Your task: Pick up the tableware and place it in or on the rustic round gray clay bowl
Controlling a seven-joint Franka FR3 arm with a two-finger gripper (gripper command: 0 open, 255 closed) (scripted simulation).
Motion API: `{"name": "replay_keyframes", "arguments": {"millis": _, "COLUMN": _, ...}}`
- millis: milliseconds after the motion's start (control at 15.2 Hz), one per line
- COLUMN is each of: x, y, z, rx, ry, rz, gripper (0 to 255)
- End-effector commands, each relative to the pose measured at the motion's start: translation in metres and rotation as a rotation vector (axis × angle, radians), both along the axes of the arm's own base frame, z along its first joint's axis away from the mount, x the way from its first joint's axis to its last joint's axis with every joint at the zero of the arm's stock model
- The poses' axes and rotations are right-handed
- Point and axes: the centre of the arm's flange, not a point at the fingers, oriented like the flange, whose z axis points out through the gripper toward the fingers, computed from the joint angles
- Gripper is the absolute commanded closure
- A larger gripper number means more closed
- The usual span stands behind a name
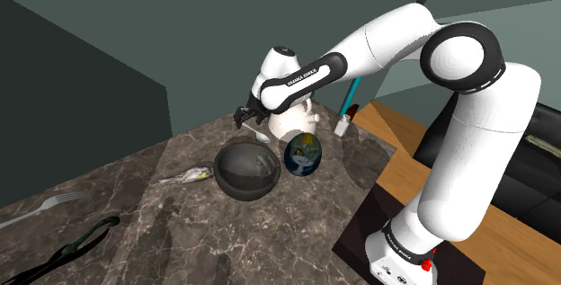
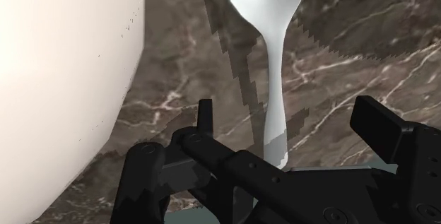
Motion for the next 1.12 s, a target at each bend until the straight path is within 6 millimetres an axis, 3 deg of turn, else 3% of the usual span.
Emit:
{"name": "replay_keyframes", "arguments": {"millis": 0, "x": 0.0, "y": 0.0, "z": 0.0, "rx": 0.0, "ry": 0.0, "rz": 0.0, "gripper": 255}}
{"name": "replay_keyframes", "arguments": {"millis": 594, "x": 0.0, "y": 0.0, "z": 0.0, "rx": 0.0, "ry": 0.0, "rz": 0.0, "gripper": 255}}
{"name": "replay_keyframes", "arguments": {"millis": 1056, "x": 0.0, "y": 0.0, "z": 0.037, "rx": 0.0, "ry": 0.0, "rz": 0.0, "gripper": 255}}
